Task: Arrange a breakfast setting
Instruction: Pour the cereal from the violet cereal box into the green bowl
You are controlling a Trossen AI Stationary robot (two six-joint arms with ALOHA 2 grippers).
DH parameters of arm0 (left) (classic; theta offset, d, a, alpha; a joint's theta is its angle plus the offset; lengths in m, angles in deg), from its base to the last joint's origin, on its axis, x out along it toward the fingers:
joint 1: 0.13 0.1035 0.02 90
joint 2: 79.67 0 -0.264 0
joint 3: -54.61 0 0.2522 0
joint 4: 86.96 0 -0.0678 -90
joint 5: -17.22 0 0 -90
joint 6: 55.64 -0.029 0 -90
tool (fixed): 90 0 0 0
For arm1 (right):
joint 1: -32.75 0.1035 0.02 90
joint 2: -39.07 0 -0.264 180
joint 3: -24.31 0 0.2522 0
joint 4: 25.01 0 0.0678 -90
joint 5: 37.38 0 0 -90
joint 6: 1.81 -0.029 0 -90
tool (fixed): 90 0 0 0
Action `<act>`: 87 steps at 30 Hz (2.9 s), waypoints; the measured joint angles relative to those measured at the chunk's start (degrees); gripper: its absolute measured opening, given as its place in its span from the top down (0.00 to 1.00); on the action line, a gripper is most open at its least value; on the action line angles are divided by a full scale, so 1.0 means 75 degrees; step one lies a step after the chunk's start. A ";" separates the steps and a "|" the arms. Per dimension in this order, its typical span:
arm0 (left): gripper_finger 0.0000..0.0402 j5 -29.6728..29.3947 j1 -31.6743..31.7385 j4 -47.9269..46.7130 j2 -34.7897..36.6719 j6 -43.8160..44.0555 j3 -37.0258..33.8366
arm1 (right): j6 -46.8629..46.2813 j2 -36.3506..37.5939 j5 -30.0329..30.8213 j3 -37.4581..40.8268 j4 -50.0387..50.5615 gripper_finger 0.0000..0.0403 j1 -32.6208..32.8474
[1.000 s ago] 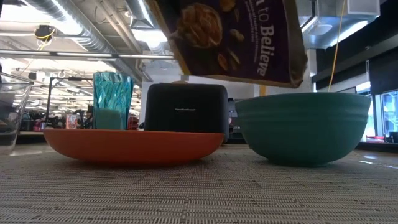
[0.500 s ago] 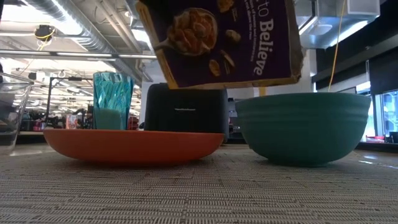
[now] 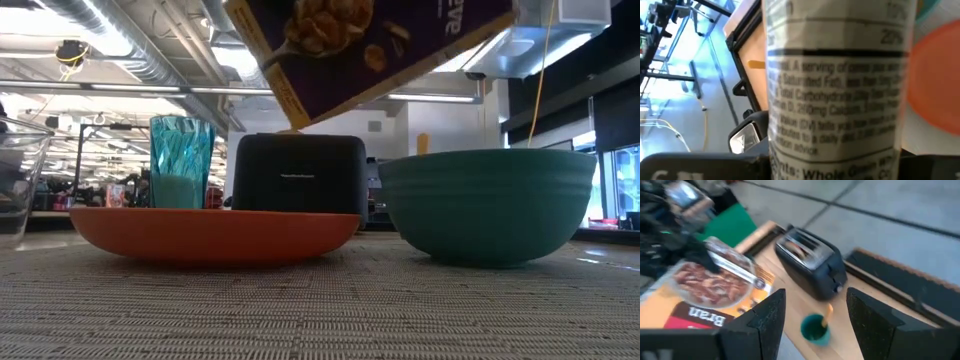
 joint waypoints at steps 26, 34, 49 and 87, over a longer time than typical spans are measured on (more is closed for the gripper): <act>0.71 0.6141 0.3522 0.2849 0.0649 0.3042 -0.0003 | 0.0811 0.0015 -0.2768 0.0000 -0.4119 0.50 0.0000; 0.71 0.6829 0.4563 0.5428 0.0642 0.5302 -0.0003 | 0.1032 0.0067 -0.3360 0.0000 -0.4954 0.50 0.0003; 0.71 0.6864 0.4235 0.7974 -0.0282 0.6780 -0.0003 | 0.1026 -0.1533 -0.3214 0.0843 -0.7794 0.21 -0.0006; 0.32 0.5590 0.4970 0.4980 0.0428 0.5745 0.0003 | 0.2792 -0.0453 0.0534 0.0919 -0.4500 1.00 0.0003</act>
